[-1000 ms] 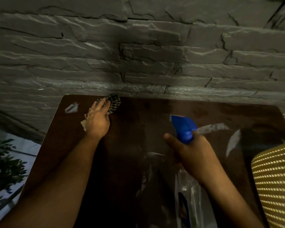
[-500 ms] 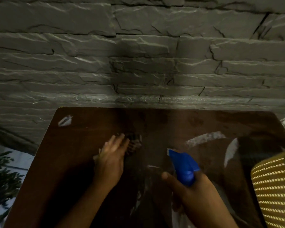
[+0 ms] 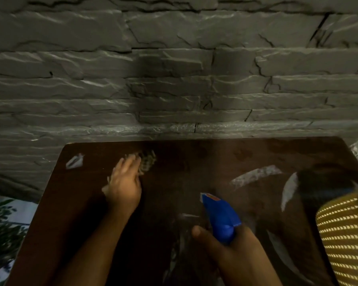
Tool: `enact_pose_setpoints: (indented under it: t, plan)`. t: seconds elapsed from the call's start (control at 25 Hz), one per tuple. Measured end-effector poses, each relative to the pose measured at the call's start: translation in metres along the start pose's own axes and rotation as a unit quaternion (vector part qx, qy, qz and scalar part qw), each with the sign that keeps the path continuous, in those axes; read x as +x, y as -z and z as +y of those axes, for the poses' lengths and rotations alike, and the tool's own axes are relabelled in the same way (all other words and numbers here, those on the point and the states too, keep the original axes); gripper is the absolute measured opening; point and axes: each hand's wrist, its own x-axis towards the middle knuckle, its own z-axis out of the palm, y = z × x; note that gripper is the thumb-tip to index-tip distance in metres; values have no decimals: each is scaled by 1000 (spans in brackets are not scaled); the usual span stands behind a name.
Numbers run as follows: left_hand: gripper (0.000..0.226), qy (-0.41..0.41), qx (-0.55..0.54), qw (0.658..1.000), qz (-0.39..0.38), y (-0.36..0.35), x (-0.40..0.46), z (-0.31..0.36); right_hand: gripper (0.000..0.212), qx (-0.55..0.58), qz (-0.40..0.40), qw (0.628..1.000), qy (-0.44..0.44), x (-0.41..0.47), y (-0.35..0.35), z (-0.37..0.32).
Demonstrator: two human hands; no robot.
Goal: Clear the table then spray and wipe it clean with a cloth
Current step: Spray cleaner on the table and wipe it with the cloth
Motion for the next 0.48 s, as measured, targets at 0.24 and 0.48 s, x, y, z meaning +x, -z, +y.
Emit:
enact_pose_setpoints:
  t: [0.24,0.48]
  plan:
    - [53,-157,15,984,-80,-35,-17,84,32,32,15,999,-20,-3,-8,-2]
    - [48,-89,8,995,-40,-7,15,22,36,26,1,1000,-18,-8,2,-2]
